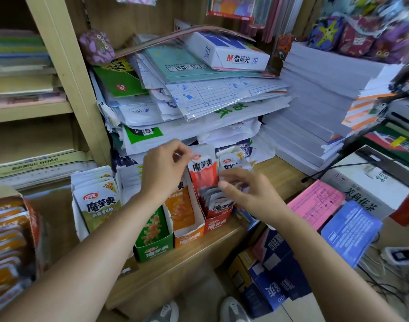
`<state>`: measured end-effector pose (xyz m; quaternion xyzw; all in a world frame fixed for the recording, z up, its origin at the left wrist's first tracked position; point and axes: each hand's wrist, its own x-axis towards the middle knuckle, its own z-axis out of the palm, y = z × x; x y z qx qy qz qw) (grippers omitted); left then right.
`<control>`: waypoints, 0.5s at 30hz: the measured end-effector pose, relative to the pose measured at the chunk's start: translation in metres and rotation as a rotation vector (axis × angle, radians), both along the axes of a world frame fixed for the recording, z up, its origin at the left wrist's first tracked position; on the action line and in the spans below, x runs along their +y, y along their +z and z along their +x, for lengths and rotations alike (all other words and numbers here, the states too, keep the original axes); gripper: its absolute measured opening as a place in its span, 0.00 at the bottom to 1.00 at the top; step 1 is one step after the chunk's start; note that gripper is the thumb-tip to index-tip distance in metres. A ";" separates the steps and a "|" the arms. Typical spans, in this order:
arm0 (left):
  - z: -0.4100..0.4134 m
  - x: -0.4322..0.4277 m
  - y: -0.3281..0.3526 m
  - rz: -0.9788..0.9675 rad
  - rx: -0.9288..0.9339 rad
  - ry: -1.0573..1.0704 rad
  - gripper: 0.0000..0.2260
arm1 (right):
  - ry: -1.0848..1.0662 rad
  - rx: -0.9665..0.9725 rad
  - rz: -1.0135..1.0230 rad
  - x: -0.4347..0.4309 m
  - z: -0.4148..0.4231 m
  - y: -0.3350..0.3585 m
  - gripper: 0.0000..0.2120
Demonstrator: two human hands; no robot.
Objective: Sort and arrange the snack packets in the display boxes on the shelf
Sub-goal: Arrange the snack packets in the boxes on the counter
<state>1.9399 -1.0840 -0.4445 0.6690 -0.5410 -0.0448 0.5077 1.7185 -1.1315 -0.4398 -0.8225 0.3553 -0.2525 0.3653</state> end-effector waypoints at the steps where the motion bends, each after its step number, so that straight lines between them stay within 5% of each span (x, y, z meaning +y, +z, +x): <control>1: 0.001 -0.001 0.003 -0.058 0.078 0.022 0.04 | -0.036 -0.060 0.055 -0.002 0.002 0.000 0.19; 9: -0.017 0.014 0.038 -0.112 0.712 -0.164 0.04 | -0.165 -0.097 -0.142 -0.005 0.025 -0.008 0.35; 15: -0.023 0.017 0.040 -0.003 0.644 -0.378 0.07 | -0.271 -0.104 -0.287 -0.003 0.035 -0.011 0.20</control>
